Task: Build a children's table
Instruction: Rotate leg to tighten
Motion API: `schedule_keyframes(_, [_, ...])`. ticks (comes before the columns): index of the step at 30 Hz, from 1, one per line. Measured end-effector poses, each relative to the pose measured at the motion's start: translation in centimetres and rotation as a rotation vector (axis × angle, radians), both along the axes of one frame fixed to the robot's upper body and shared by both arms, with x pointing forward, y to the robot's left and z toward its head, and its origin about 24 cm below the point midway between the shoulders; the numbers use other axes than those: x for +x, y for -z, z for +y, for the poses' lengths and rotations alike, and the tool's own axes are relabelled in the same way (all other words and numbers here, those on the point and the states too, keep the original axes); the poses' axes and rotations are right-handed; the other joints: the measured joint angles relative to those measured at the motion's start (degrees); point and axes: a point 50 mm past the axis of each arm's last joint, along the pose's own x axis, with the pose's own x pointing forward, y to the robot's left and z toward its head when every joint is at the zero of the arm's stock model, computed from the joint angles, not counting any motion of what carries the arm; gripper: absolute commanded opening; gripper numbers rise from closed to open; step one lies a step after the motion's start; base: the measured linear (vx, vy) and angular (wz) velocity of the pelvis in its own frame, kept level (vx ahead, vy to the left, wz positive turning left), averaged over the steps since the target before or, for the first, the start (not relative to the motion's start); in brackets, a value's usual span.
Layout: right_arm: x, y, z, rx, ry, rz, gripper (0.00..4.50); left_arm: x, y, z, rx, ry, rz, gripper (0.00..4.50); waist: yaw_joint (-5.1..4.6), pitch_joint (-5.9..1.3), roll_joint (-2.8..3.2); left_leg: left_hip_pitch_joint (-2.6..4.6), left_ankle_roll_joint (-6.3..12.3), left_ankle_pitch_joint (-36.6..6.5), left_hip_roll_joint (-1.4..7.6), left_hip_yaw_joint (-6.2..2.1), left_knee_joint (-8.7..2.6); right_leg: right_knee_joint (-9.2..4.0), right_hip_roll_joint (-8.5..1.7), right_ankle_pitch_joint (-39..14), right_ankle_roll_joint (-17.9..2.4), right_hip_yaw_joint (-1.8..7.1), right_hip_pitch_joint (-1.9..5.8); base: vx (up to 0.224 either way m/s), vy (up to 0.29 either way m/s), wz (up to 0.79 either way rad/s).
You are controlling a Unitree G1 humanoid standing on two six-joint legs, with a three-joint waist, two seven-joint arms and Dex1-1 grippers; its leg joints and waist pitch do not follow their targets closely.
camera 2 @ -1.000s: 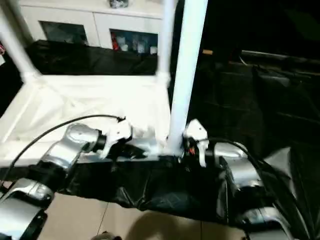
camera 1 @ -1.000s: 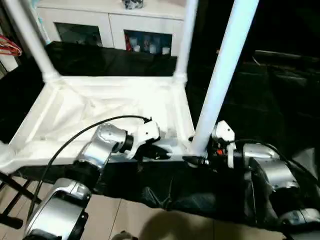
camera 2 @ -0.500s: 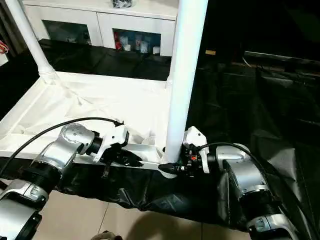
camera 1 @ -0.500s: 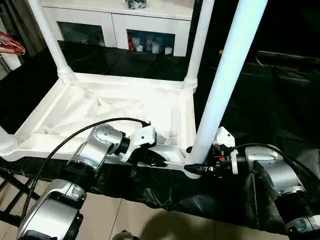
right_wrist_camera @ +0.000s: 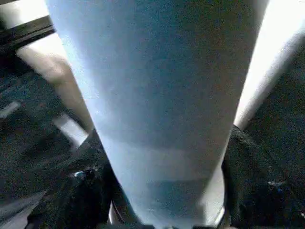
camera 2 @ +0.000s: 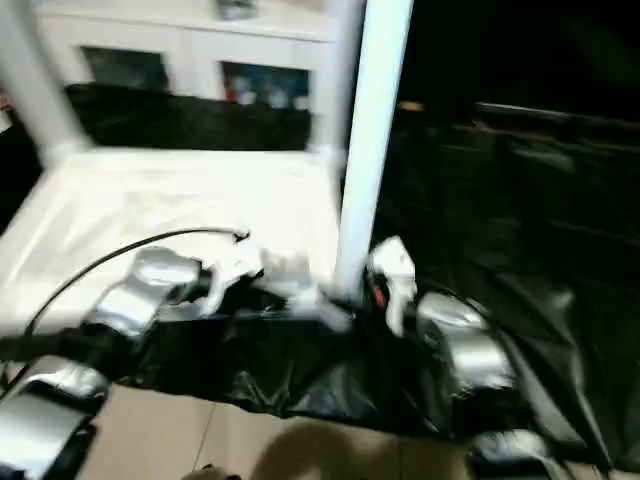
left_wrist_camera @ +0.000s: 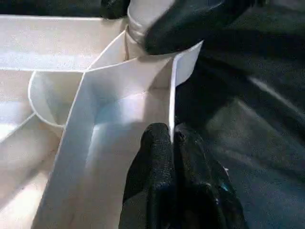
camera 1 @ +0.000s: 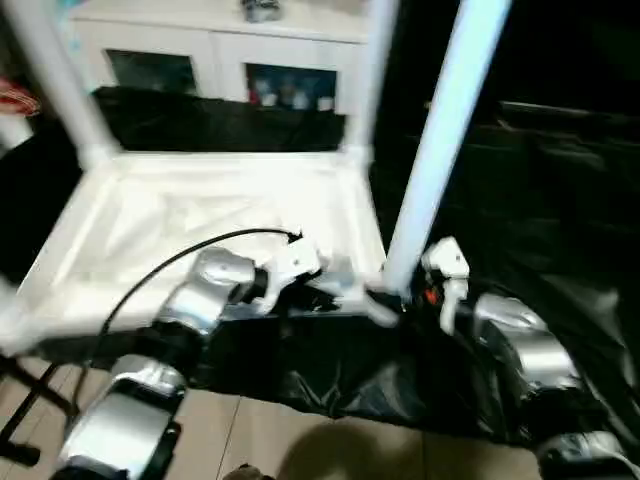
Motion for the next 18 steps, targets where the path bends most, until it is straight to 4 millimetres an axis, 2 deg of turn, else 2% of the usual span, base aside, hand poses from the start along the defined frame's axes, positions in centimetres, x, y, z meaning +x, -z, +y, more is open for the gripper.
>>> schedule_keyframes(7, [2.3,-0.2,1.1,-0.003,0.363,0.004,2.62,0.8,0.0,-3.1,-0.003,-0.156,-0.051,0.00,-0.04,-0.04,0.07,-0.01,0.01,-0.02,-0.03,0.01,-0.10,0.07,0.00,0.19,-0.24,0.02,-0.04,0.000,0.000,0.00])
schedule_keyframes(11, [2.5,-0.2,1.2,-0.009,0.398,-0.024,2.62,0.9,-0.1,-3.5,-0.004,-0.171,-0.061,0.00,0.10,-0.10,0.17,-0.03,0.03,-0.05,-0.05,0.01,-0.39,0.05,0.00,0.24,-0.33,0.00,-0.09,0.000,0.000,0.00])
schedule_keyframes(13, [2.5,-0.1,1.2,-0.005,0.397,-0.027,3.32,0.9,-0.1,-3.5,-0.005,-0.168,-0.061,0.00,0.12,-0.10,0.18,-0.02,0.03,-0.04,-0.04,0.01,-0.44,0.06,0.01,0.24,-0.32,-0.02,-0.10,0.000,0.000,0.00])
schedule_keyframes(18, [2.3,-0.1,1.4,-0.006,0.325,-0.035,3.68,0.8,-0.2,-2.9,0.001,-0.140,-0.058,0.00,-0.13,-0.08,0.14,-0.05,0.03,-0.04,-0.04,0.01,-0.41,0.03,0.01,0.24,-0.33,-0.01,-0.12,0.000,0.000,0.00])
